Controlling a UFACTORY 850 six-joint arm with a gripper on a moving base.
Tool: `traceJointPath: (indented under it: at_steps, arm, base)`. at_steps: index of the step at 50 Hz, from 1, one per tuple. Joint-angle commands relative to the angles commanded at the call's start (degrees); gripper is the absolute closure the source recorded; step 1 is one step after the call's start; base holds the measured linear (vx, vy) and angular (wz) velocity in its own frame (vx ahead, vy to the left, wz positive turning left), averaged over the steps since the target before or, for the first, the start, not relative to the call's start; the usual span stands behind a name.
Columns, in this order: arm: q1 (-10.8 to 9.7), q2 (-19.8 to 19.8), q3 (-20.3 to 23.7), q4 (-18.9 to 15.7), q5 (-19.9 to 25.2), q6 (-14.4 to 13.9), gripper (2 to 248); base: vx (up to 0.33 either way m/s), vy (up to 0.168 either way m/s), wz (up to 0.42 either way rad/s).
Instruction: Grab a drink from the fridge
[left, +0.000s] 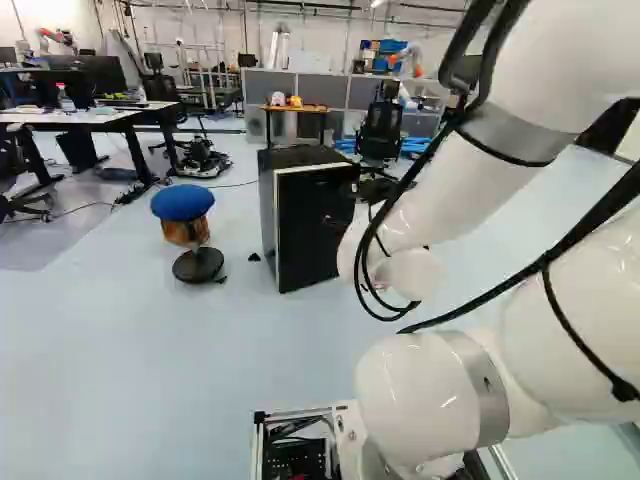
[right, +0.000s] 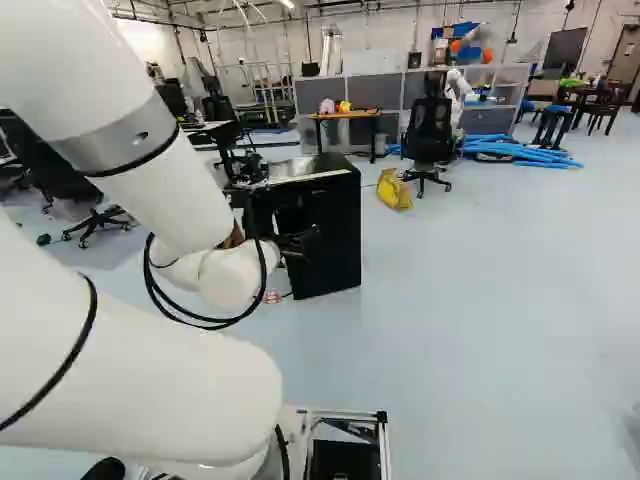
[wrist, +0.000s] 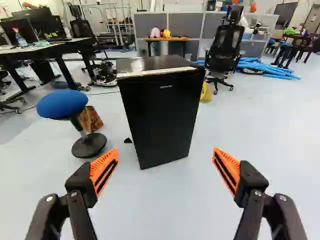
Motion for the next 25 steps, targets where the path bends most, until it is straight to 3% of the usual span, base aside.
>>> traceJointPath:
  at_steps: [25]
  arm:
    - [0.00, 0.00, 0.00, 0.00, 0.00, 0.00, 3]
  base:
    - [0.030, 0.000, 0.000]
